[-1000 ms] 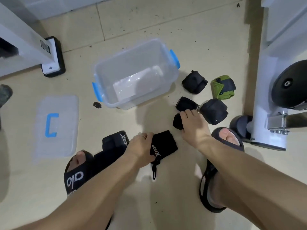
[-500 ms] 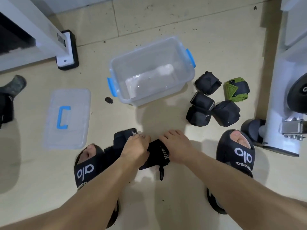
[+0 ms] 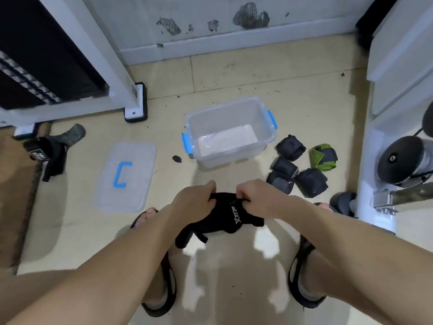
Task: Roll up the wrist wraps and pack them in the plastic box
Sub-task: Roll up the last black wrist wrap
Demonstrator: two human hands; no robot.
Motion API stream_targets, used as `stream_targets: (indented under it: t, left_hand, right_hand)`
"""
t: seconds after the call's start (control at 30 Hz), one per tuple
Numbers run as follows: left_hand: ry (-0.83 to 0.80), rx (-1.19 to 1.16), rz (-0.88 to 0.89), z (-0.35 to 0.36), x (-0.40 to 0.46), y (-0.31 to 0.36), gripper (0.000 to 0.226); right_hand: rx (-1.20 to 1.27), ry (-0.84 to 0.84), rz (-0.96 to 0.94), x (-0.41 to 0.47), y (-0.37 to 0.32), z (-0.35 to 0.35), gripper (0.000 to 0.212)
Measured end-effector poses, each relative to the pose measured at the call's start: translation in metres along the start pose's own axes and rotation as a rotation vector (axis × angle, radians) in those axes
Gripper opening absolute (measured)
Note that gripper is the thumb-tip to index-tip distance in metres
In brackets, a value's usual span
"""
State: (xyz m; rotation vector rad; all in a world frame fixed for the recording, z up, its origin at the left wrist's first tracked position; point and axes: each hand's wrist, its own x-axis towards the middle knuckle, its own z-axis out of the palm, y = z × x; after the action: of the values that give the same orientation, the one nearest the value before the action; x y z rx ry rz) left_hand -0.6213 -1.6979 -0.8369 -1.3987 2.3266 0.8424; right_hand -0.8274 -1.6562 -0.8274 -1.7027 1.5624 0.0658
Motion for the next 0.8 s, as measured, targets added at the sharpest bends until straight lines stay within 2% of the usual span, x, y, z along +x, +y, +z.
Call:
stream_targets:
  t: [0.03, 0.1, 0.17, 0.27, 0.37, 0.43, 0.5, 0.63, 0.8]
  left_hand:
    - [-0.001, -0.018, -0.011, -0.014, -0.007, 0.004, 0.024]
    - [-0.007, -0.054, 0.002, -0.042, -0.023, 0.014, 0.050]
    - [-0.034, -0.191, 0.052, -0.065, -0.041, 0.024, 0.061]
    - [-0.072, -0.304, 0.140, -0.089, -0.068, 0.040, 0.055]
    - [-0.009, -0.276, 0.243, -0.110, -0.092, 0.053, 0.052]
    - [0.024, -0.302, 0.249, -0.124, -0.101, 0.054, 0.039]
    - [-0.019, -0.274, 0.225, -0.137, -0.108, 0.054, 0.032]
    - [-0.129, -0.275, 0.264, -0.150, -0.120, 0.055, 0.035]
    - [-0.131, -0.420, 0.221, -0.147, -0.124, 0.050, 0.029]
  right_hand:
    - [0.006, 0.010, 0.000, -0.010, -0.011, -0.015, 0.012]
    - [0.054, 0.019, -0.010, -0.033, -0.034, -0.044, 0.019]
    - [0.122, 0.022, -0.024, -0.054, -0.054, -0.064, 0.019]
    - [0.173, 0.029, -0.052, -0.077, -0.080, -0.088, 0.008]
    - [0.251, 0.038, -0.071, -0.096, -0.103, -0.110, 0.013]
    - [0.306, 0.040, -0.057, -0.109, -0.112, -0.122, 0.016]
    - [0.328, 0.019, -0.032, -0.118, -0.114, -0.129, 0.019]
    - [0.300, -0.108, 0.030, -0.127, -0.108, -0.130, 0.013]
    - [0.309, -0.267, 0.105, -0.129, -0.113, -0.137, 0.023]
